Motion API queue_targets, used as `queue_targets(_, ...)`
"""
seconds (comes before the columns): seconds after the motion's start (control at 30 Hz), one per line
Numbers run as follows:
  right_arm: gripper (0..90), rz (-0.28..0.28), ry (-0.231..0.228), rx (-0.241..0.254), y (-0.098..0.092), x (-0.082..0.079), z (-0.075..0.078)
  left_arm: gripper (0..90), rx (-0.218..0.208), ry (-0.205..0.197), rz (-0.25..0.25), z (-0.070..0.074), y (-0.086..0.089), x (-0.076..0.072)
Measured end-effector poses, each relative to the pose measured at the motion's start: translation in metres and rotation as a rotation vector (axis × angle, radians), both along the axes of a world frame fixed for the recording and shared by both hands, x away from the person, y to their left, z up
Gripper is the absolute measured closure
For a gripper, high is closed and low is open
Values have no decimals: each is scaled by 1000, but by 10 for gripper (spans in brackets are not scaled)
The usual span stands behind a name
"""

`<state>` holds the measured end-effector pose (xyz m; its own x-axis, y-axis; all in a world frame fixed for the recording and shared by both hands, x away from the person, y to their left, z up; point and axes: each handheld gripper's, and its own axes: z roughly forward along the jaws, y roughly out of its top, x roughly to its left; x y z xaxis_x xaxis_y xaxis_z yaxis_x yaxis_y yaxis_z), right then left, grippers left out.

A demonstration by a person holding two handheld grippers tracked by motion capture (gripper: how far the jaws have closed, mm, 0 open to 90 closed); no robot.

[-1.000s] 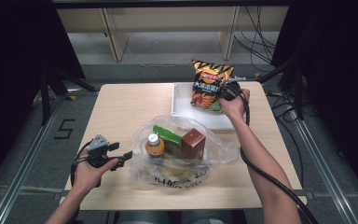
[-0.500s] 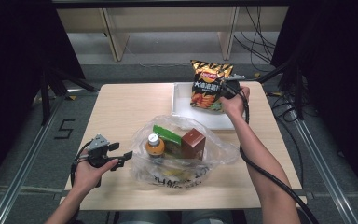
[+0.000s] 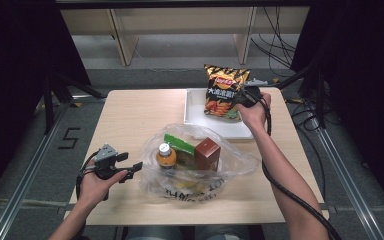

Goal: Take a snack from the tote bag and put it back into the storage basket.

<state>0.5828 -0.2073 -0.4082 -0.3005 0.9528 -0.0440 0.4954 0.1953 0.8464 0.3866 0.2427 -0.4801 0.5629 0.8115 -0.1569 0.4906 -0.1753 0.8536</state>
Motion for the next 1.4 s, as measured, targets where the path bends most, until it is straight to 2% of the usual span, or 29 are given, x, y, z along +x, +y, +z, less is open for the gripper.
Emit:
queue_targets(0.03,710,21,16,-12,-2,-4,4,259,-1,-1,-1,0,0,0)
queue_targets(0.07,699,13,22,10,-1,-7,7,259,0,-2,0,0,0,0)
queue_targets(0.17,665,54,6,44,-5,-17,14,259,2,-5,2,1,0,0)
queue_targets(0.2,657,45,12,58,-4,-22,16,260,2,-6,0,1,0,0)
queue_targets(0.27,639,70,13,47,-5,-28,18,260,-2,-7,2,1,0,0)
queue_targets(0.3,630,55,21,95,-2,-33,19,260,-2,-8,2,1,0,0)
queue_targets(0.37,621,95,12,88,-5,-38,23,260,-3,-8,5,1,0,-1)
queue_targets(0.43,615,88,20,113,-4,-47,27,260,-2,-9,7,1,0,-1)
queue_targets(0.5,615,112,6,110,-6,-53,31,261,-2,-9,7,1,0,-1)
queue_targets(0.53,615,123,20,123,-6,-57,33,261,-3,-9,7,1,-1,-1)
queue_targets(0.73,651,193,21,130,-3,-81,46,261,-4,-15,8,2,-1,-1)
queue_targets(0.8,654,227,12,124,-1,-88,48,261,2,-19,2,2,-1,-1)
queue_targets(0.9,652,264,30,148,4,-101,54,262,0,-21,2,2,0,-1)
queue_targets(0.93,649,291,19,141,4,-104,56,262,-1,-22,3,2,0,-1)
queue_targets(1.03,629,317,31,178,11,-117,61,262,-8,-17,9,2,-1,-2)
queue_targets(1.1,610,351,13,159,13,-123,63,262,-5,-20,7,2,-1,-1)
queue_targets(1.2,590,366,38,186,21,-132,66,262,-8,-19,6,2,-2,-1)
queue_targets(1.23,589,387,26,170,22,-133,66,262,-8,-20,5,2,-2,-2)
queue_targets(1.33,592,428,41,171,32,-136,69,262,-5,-22,2,2,-3,-2)
queue_targets(1.4,603,455,80,171,40,-137,72,264,-6,-21,2,2,-3,-2)
